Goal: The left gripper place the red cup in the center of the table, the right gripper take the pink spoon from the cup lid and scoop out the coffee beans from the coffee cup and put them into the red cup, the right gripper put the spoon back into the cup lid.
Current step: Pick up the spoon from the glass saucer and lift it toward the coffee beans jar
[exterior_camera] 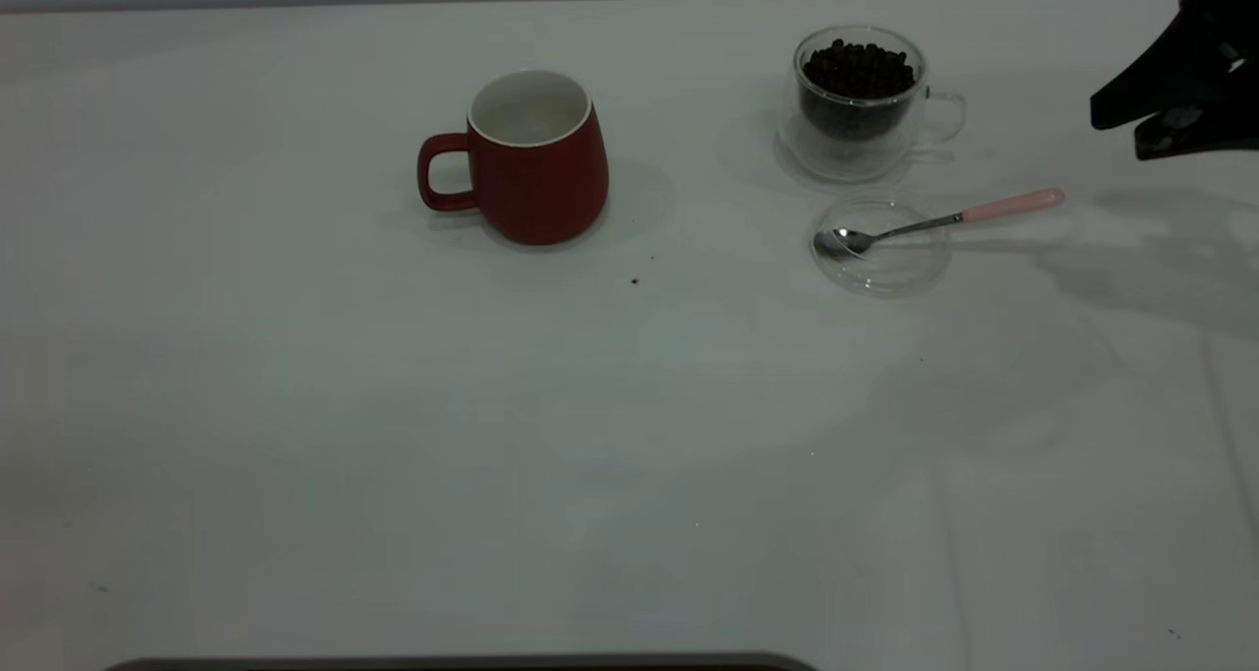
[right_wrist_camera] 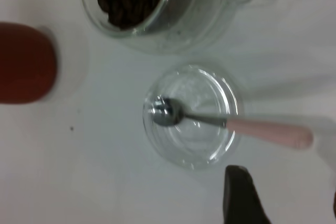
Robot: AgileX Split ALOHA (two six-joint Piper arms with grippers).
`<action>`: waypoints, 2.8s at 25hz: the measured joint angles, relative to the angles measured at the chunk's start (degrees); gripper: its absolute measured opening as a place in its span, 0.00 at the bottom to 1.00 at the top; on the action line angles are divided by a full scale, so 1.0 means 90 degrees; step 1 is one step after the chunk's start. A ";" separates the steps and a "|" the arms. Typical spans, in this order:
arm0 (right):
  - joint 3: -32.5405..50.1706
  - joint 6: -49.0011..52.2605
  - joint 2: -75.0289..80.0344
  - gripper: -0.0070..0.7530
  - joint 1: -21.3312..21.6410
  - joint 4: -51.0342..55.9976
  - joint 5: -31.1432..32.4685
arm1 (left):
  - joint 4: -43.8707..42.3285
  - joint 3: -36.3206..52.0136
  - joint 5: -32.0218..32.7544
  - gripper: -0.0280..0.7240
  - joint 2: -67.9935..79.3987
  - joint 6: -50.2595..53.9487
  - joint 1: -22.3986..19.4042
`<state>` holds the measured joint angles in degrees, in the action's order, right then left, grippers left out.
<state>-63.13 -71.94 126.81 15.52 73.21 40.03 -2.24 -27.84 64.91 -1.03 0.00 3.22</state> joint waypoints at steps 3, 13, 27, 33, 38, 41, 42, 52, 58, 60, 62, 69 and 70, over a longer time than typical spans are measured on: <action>-0.0416 -0.0077 0.0537 0.61 0.0225 0.0082 0.0405 | 0.0000 0.0000 0.0000 0.82 0.0000 0.0000 0.0000; -0.1191 -0.0146 0.1775 0.61 0.0347 0.0237 0.1247 | 0.0000 0.0000 0.0000 0.82 0.0000 0.0000 0.0000; -0.1280 -0.0690 0.2272 0.61 0.0347 0.1012 0.1467 | 0.0000 0.0000 0.0000 0.82 0.0000 0.0000 0.0000; -0.1285 -0.0882 0.2272 0.61 0.0146 0.1072 0.1468 | 0.0000 0.0000 0.0000 0.82 0.0000 0.0000 0.0000; -0.1285 -0.0925 0.2272 0.61 -0.0020 0.1085 0.1461 | 0.0000 0.0000 0.0000 0.82 0.0000 0.0000 0.0000; -0.1285 -0.0935 0.2272 0.61 -0.0020 0.1099 0.1461 | 0.0000 0.0000 0.0000 0.82 0.0000 0.0000 0.0000; -0.1285 -0.0941 0.2272 0.61 -0.0020 0.1091 0.1461 | 0.0000 0.0000 0.0000 0.82 0.0000 0.0000 0.0000; -0.1285 -0.0951 0.2272 0.43 -0.0020 0.0922 0.1461 | 0.0000 0.0000 0.0000 0.82 0.0000 0.0000 0.0000; -0.1287 -0.0904 0.2264 0.18 -0.0020 0.0763 0.1731 | 0.0000 0.0000 0.0000 0.82 0.0000 0.0000 0.0000; -0.1308 -0.0861 0.2222 0.16 -0.0020 0.0694 0.1804 | 0.0000 0.0000 0.0000 0.82 0.0000 0.0000 0.0000; -0.1315 -0.0840 0.2115 0.16 -0.0020 0.0561 0.1796 | 0.0000 0.0000 0.0000 0.82 0.0000 0.0000 0.0000; -0.1315 -0.0478 0.1239 0.16 0.0278 0.0061 0.1672 | 0.0000 0.0000 0.0000 0.82 0.0000 0.0000 0.0000; -0.1315 -0.0405 0.1090 0.16 0.0302 -0.0001 0.1747 | 0.0000 0.0000 0.0000 0.82 0.0000 0.0000 0.0000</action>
<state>-74.97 -75.59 136.63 18.23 73.21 55.76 -2.24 -27.84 64.91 -1.03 0.00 3.22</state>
